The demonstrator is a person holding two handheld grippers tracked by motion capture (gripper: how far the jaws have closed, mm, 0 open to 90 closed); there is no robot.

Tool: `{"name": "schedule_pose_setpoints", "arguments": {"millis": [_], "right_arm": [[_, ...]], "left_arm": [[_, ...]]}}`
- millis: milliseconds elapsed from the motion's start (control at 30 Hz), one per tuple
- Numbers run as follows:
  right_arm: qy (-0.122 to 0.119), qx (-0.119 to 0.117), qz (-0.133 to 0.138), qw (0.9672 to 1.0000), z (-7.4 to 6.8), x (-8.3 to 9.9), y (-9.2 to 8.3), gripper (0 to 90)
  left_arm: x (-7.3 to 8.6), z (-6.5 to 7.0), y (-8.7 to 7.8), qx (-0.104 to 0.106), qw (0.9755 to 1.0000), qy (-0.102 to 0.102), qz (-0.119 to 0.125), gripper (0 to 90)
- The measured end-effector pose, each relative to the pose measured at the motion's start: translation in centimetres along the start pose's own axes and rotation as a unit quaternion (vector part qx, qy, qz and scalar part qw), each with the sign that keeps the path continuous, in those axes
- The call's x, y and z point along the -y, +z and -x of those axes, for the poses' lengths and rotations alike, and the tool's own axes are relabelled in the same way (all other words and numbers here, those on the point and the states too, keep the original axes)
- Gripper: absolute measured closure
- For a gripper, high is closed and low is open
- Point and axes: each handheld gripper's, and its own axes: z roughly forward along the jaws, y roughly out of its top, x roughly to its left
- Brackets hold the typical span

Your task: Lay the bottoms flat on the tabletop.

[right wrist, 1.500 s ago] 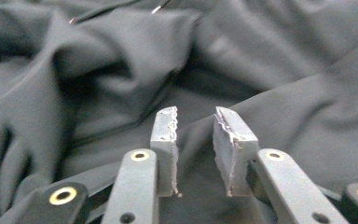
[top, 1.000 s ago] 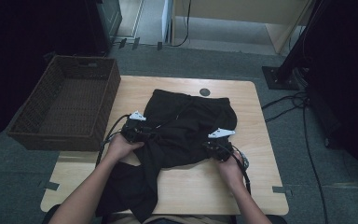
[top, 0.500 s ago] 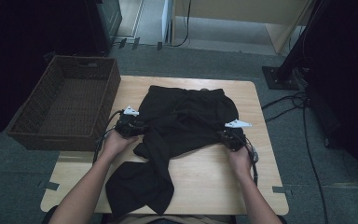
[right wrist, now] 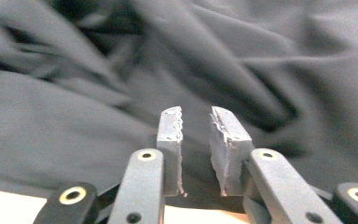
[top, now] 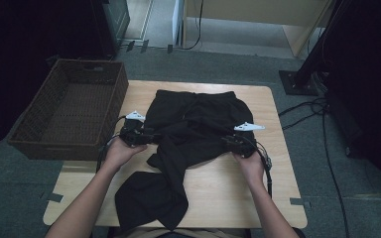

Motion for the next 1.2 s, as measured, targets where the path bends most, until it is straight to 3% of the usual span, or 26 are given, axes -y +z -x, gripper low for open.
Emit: {"name": "schedule_pose_setpoints", "arguments": {"millis": [167,333,433,567,667,767,900,1033,1200], "right_arm": [[-0.019,-0.028,-0.012,0.9993,-2.4,0.1,0.6,65.3],[-0.029,-0.049,-0.008,0.9983,-3.8,0.2,1.3,52.6],[-0.037,-0.058,-0.014,0.9976,-4.3,0.2,2.0,49.9],[-0.040,-0.065,-0.031,0.9966,-4.8,0.6,3.2,49.8],[-0.051,-0.064,-0.037,0.9960,-5.1,0.8,3.7,51.8],[-0.053,-0.061,-0.036,0.9961,-5.3,1.0,4.0,55.3],[-0.059,-0.056,-0.020,0.9965,-5.4,1.5,4.0,72.0],[-0.080,-0.037,-0.019,0.9959,-5.5,1.7,3.8,89.9],[-0.050,-0.047,-0.028,0.9973,-4.9,1.5,3.7,90.0]], "left_arm": [[0.4,1.2,0.4,0.017,0.9997,0.006,-0.015,52.1],[1.8,1.6,0.3,0.033,0.9992,0.014,-0.015,49.7],[2.1,1.7,0.3,0.043,0.9990,0.012,-0.009,48.8],[1.9,2.2,1.5,0.040,0.9988,0.019,-0.023,48.7],[2.0,2.4,2.3,0.037,0.9987,0.023,-0.025,55.9],[2.4,2.3,2.9,0.030,0.9990,0.023,-0.025,68.6],[2.8,2.3,3.4,0.031,0.9986,0.034,-0.028,85.5],[2.9,2.4,3.4,0.032,0.9984,0.039,-0.026,89.6],[3.0,2.2,2.5,0.025,0.9992,0.031,-0.010,89.9]]}}
